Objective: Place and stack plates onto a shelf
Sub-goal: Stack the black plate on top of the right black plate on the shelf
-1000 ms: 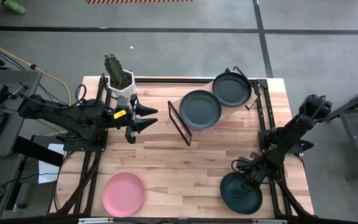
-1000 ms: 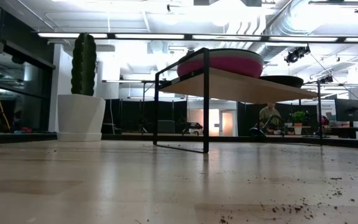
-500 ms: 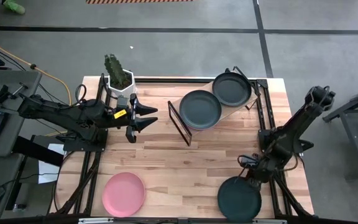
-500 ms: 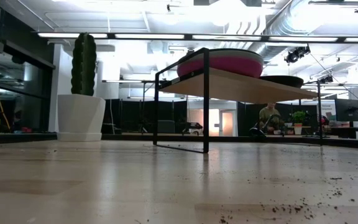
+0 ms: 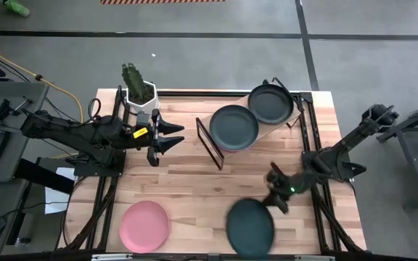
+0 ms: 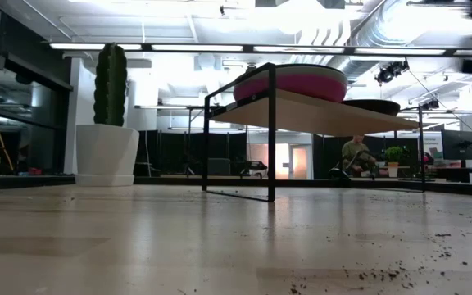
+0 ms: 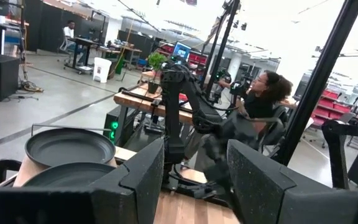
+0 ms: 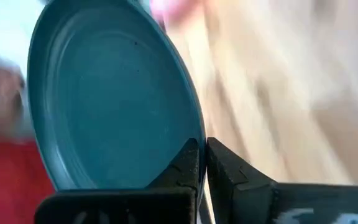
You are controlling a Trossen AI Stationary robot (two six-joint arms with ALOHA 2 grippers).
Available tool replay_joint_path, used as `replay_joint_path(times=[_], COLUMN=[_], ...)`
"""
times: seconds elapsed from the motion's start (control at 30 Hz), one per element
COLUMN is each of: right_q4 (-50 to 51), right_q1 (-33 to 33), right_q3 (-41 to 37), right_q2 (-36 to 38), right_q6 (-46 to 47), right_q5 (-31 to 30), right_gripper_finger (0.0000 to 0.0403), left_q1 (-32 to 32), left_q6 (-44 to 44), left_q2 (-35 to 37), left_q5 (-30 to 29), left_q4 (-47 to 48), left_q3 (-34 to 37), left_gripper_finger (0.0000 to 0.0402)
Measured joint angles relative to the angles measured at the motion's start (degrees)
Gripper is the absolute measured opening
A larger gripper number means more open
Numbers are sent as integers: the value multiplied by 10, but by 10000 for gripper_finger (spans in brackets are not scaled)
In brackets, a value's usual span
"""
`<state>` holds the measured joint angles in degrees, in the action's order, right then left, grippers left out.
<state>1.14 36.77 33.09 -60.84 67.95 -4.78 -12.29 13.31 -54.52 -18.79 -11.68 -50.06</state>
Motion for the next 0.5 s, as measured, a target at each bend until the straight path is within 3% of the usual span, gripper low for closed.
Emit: replay_joint_path(times=[0.23,0.33,0.5], right_q4=[34,132,343], right_q1=[-165,-238,-341], right_q3=[122,208,355], right_q2=[29,44,48], right_q6=[-142,-200,-228], right_q5=[-80,-128,-266], right_gripper_finger=[0,0,0], left_q1=[0,0,0], left_q6=[0,0,0], left_q2=[0,0,0], left_q5=[-1,-1,-1], left_q4=[0,0,0], left_q3=[0,0,0], left_gripper_finger=[168,168,168])
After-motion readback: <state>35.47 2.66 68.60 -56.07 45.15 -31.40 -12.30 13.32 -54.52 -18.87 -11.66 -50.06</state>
